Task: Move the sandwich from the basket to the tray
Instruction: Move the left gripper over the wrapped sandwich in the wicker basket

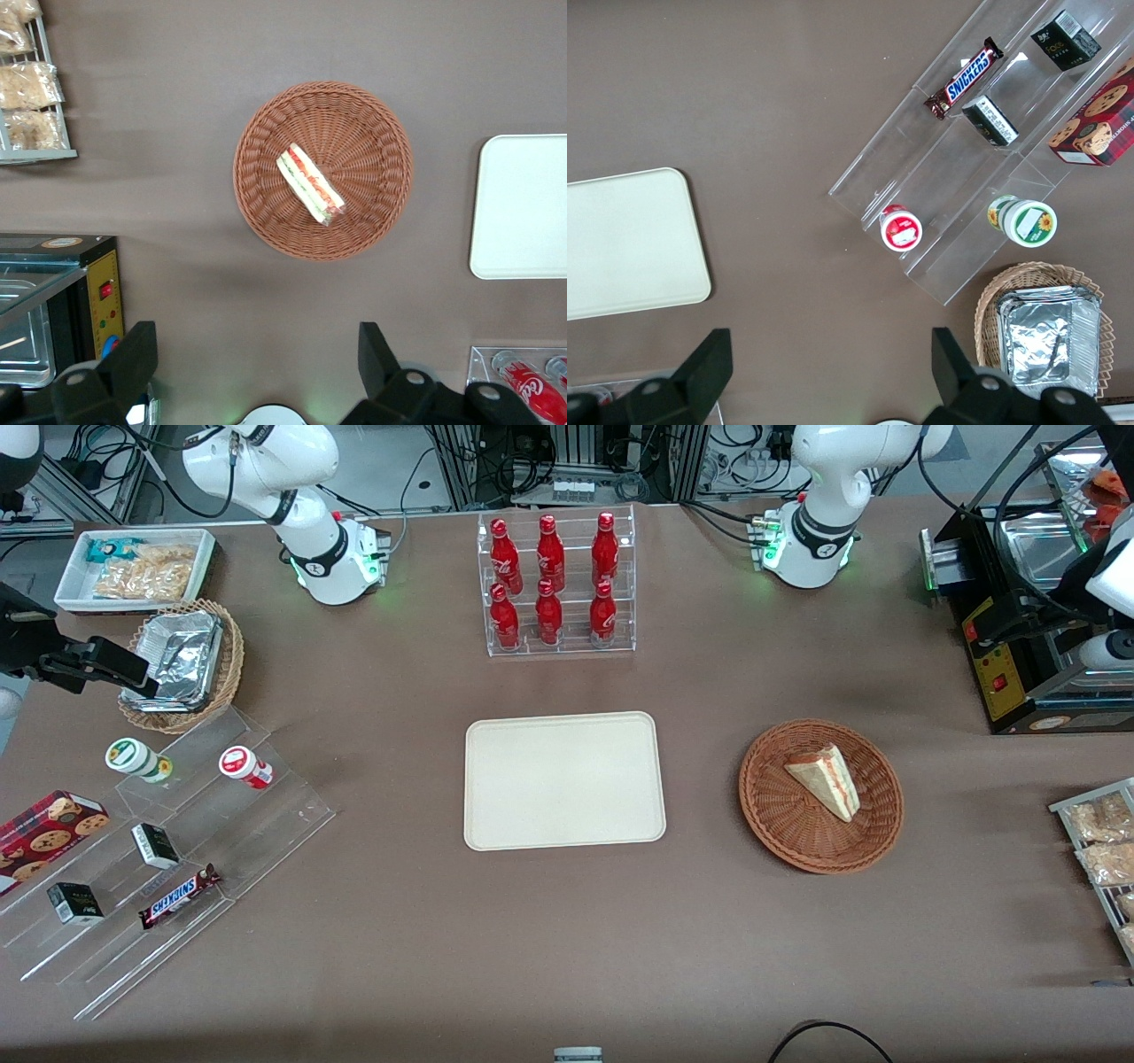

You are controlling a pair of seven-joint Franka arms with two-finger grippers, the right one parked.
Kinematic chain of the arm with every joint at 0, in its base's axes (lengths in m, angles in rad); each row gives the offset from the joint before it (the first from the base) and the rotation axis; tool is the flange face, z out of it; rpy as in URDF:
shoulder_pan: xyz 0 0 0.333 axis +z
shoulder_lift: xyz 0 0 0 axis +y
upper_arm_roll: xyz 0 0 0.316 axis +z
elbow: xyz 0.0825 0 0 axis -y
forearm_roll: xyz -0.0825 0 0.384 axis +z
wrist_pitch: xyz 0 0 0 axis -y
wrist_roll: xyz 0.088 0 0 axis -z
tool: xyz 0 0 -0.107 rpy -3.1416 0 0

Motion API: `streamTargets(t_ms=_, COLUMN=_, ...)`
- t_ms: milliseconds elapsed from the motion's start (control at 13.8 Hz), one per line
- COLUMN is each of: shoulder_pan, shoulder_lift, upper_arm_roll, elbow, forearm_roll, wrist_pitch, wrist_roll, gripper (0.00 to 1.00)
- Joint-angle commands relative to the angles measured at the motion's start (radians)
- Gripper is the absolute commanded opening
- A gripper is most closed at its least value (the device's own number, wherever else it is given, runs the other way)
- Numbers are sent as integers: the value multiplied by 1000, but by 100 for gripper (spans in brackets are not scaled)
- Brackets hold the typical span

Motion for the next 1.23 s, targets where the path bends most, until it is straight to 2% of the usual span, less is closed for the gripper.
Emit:
streamTargets(t_ms=0, shoulder_pan=12, shoulder_lift=9, upper_arm_roll=-16, elbow=15, forearm_roll=20, wrist_pitch=-15, wrist_roll=-14, gripper=100)
streamTargets(t_ms=218, shoulder_pan=17, shoulder_lift=21, upper_arm_roll=-16, elbow=4, forearm_roll=15, wrist_pitch=-15, wrist_roll=-17, gripper=100)
streamTargets(t_ms=581, shoulder_pan=6, shoulder_lift=165, upper_arm_roll=-18, elbow=-54, forearm_roll=14, wrist_pitch=37, wrist_roll=-34, gripper=100)
streamTargets(t_ms=1016, shoulder_pan=-39, shoulder_lift=185, upper_arm_roll=-19, elbow=-316, forearm_roll=12, wrist_pitch=440, wrist_roll=-272, gripper=100)
streamTargets(t_ms=1161, shoulder_pan=-48, shoulder_lift=190, upper_arm_roll=-21, elbow=-405, forearm_roll=12, wrist_pitch=584, wrist_roll=-440, gripper=100)
